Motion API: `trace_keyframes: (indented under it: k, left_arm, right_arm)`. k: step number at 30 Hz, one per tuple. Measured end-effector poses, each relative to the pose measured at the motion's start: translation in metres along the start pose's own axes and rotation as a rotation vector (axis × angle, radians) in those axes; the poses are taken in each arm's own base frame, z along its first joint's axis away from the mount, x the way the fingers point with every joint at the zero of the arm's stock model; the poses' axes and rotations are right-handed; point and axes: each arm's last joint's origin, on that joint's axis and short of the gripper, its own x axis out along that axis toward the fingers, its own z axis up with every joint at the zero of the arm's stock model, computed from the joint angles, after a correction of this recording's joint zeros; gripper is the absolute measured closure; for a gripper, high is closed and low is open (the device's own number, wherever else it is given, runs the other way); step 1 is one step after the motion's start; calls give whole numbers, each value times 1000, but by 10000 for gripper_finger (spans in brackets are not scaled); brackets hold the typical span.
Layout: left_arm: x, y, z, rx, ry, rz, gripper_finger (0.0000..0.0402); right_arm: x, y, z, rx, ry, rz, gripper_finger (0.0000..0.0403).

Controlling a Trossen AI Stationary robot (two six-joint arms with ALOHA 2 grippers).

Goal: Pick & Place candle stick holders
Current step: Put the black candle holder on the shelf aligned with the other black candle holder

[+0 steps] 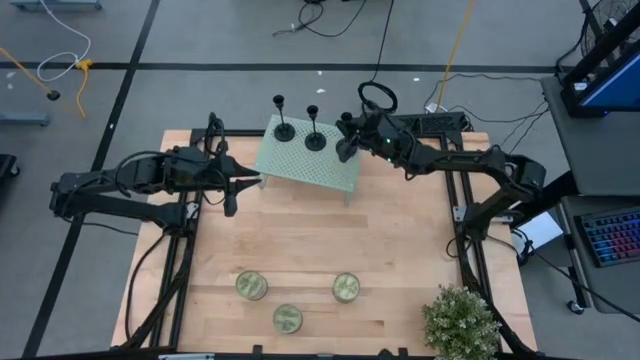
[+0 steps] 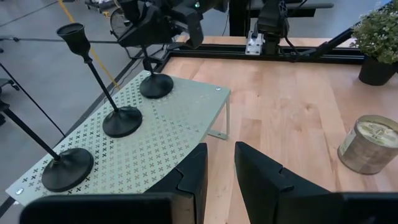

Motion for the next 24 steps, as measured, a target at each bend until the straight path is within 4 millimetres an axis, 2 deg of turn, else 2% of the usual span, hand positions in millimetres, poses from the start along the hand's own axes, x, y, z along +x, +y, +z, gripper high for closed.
trace_keyframes:
  k: [5,13,24]
  left_arm:
    - [0,0,0,9,0,0,314]
    - [0,0,0,4,1,0,314]
    - [0,0,-2,-4,17,-1,314]
  right_arm:
    - [3,-8,0,-3,-7,-22,382]
    - [3,-13,-1,-30,9,36,347]
    - [1,-13,-4,-48,58,34,247]
